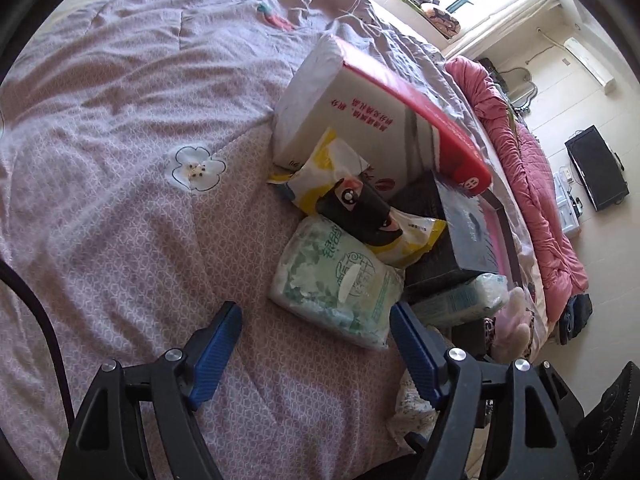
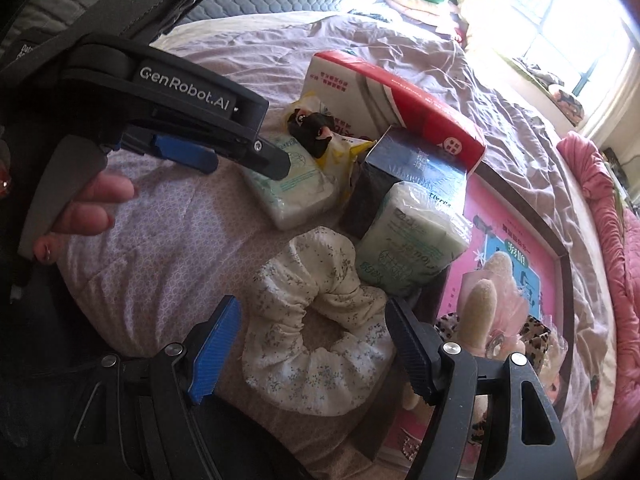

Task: Organize soft objects
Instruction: 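Withdraw both grippers toward the white floral scrunchie on the pile, then grasp the white floral scrunchie with the right gripper while the left gripper grasps the green-print wipes pack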

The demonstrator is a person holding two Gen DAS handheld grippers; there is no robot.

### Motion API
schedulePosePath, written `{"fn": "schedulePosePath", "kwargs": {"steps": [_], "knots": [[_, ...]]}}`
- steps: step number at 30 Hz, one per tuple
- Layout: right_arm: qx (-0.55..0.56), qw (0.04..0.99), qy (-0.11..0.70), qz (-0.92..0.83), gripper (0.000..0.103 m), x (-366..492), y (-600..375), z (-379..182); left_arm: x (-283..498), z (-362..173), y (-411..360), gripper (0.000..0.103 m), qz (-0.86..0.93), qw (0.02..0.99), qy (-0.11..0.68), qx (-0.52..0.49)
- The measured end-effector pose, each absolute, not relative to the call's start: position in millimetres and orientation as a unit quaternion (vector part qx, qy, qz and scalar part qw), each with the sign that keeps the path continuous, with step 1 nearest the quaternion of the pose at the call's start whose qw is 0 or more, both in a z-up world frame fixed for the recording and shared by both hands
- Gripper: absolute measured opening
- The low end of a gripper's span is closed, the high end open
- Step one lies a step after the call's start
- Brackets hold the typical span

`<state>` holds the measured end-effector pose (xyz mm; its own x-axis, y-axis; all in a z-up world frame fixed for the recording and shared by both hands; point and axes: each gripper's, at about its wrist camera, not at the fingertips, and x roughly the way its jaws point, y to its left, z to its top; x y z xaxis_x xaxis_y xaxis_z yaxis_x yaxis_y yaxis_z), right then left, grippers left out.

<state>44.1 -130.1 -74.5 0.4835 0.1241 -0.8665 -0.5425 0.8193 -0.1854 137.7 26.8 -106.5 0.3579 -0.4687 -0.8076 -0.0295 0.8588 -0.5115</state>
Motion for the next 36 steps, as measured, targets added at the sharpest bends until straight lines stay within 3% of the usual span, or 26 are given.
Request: {"fn": "schedulePosePath", "kwargs": {"steps": [6,12,16,20,28,30,36], "knots": [[-0.24,0.823,0.477,0.193,0.076,52.8,-126.3,-87.3,144.9,-113.8,19.5,0.077,-0.132,0.794,0.541,-0.244],[-0.251,0.812,0.492,0.191,0.076,60.4,-122.9,-103.8,148.8,-111.3,0.2,0.076,-0.118,0.811,0.539,-0.195],[-0.227,0.815,0.497,0.195,0.076,71.0,-127.9,-106.9,151.6,-110.7,-11.3,0.072,-0.105,0.817,0.539,-0.174],[-0.21,0.817,0.498,0.2,0.075,78.7,-130.9,-107.4,147.2,-109.9,-18.4,0.061,-0.08,0.823,0.538,-0.166],[-0.176,0.822,0.493,0.222,0.042,81.1,-137.3,-100.2,143.4,-107.4,-1.2,0.047,-0.105,0.818,0.528,-0.203],[-0.168,0.831,0.482,0.222,0.026,81.6,-142.0,-93.1,140.9,-103.3,4.5,0.046,-0.111,0.817,0.524,-0.212],[-0.117,0.845,0.469,0.227,0.023,87.2,-158.3,-79.7,131.0,-80.2,25.9,0.046,-0.107,0.833,0.497,-0.219]]}}
